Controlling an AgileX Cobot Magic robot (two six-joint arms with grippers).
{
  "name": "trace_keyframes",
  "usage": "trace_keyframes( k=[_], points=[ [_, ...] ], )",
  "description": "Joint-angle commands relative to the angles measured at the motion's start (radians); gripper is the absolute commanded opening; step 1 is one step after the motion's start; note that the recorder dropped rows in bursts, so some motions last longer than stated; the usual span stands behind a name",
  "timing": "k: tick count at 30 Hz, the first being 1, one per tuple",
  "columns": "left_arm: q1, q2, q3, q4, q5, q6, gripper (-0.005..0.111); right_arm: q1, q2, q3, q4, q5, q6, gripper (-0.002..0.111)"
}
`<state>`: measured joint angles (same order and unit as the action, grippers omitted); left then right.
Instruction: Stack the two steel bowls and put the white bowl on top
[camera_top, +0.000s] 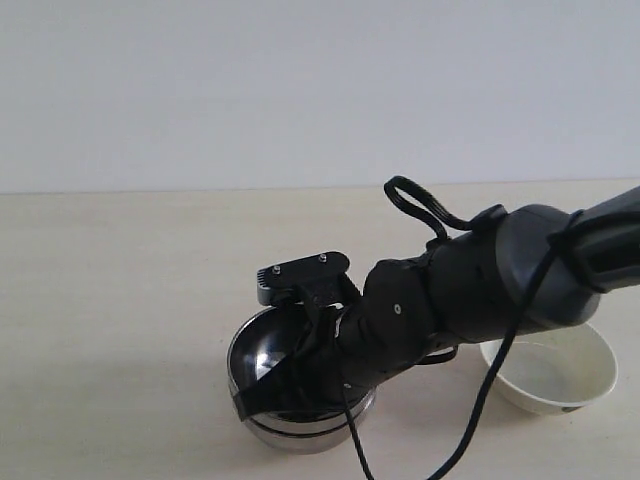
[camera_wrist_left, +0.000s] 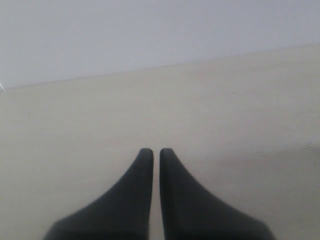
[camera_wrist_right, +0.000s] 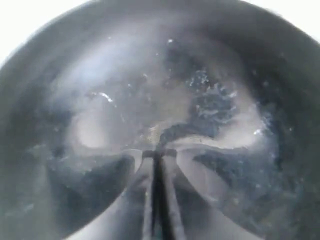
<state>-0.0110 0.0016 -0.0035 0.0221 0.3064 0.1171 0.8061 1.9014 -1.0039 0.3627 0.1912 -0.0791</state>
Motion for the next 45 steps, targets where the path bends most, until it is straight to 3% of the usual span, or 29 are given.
trace_keyframes(
  k=[1, 9, 15, 27, 30, 36, 45],
  points=[
    [0.001, -0.002, 0.003, -0.009, 0.000, 0.003, 0.004, 0.002, -0.092, 0.004, -0.003, 0.007, -0.009, 0.000],
    [0.001, -0.002, 0.003, -0.009, 0.000, 0.003, 0.004, 0.006, -0.232, 0.004, -0.013, 0.015, -0.001, 0.000],
    [0.001, -0.002, 0.003, -0.009, 0.000, 0.003, 0.004, -0.048, -0.335, 0.004, -0.088, 0.103, 0.006, 0.000],
    [0.001, -0.002, 0.003, -0.009, 0.000, 0.003, 0.004, -0.436, -0.401, 0.004, -0.124, 0.373, 0.017, 0.000],
    [0.001, -0.002, 0.003, -0.009, 0.000, 0.003, 0.004, -0.522, -0.401, 0.004, -0.131, 0.432, 0.017, 0.011],
    [0.001, -0.002, 0.003, -0.009, 0.000, 0.003, 0.004, -0.612, -0.401, 0.004, -0.234, 0.567, 0.037, 0.051],
    [0.001, -0.002, 0.003, -0.009, 0.000, 0.003, 0.004, -0.668, -0.396, 0.015, -0.433, 0.620, 0.189, 0.054]
  ],
)
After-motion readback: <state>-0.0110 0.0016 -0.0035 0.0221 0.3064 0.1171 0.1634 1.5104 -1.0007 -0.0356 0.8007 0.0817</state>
